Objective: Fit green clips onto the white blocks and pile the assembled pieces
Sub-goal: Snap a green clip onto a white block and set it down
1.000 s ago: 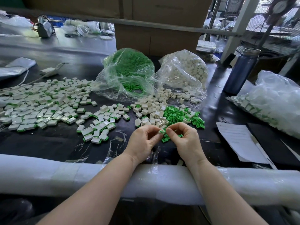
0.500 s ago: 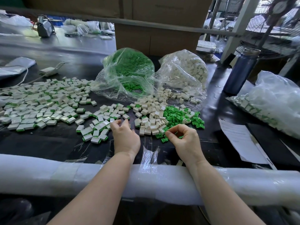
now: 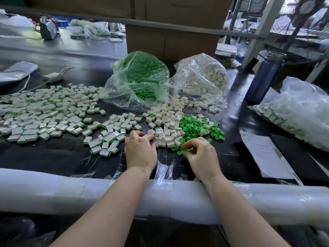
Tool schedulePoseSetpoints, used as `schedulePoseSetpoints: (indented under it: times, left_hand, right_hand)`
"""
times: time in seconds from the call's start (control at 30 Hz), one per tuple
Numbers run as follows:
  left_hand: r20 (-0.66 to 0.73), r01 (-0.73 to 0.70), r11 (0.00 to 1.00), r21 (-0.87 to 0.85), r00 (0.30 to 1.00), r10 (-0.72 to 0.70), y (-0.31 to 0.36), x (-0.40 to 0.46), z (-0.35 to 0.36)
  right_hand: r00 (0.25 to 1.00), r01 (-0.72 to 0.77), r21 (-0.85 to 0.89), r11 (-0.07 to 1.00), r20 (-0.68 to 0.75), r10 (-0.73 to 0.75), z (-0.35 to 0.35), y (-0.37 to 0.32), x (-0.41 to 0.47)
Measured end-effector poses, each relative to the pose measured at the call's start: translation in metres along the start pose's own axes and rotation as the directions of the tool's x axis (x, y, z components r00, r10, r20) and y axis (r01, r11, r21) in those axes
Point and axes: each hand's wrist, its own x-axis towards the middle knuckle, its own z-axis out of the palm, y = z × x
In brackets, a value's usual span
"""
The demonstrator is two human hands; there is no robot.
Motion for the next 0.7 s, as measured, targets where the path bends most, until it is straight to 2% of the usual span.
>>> schedulePoseSetpoints:
  times: [0.33,0.43,0.5,0.57,0.7]
  left_hand:
    - [0.002,0.004,0.996,-0.09,1.0,-0.004,0.0014,-0.002,-0.0039]
    - [-0.015,-0.026,0.996,-0.088,1.0,0.024,0.0034,-0.0043,-0.0056]
    - [-0.022,-0.071,0.985,-0.156,0.997,0.069,0.0044,-0.0053,-0.006]
    - [-0.016,-0.124,0.963,-0.239,0.992,0.124,0.0061,-0.0061,-0.0058]
    - [0.017,-0.249,0.929,-0.272,0.965,0.263,0.0086,-0.0083,-0.0047]
  right_hand:
    - [0.997,0.074,-0.253,0.965,0.043,-0.065,0.0029,-0.0039,-0.0013]
    - [0.995,0.1,-0.233,0.967,0.036,-0.094,0.0025,-0.0047,-0.0019]
    - [0.992,0.125,-0.196,0.973,0.042,-0.119,0.0022,-0.0057,-0.0028]
    - [0.988,0.153,-0.132,0.979,0.021,-0.152,0.0017,-0.0059,-0.003]
    - [0.986,0.165,0.001,0.986,-0.01,-0.165,0.0005,-0.0062,-0.0032]
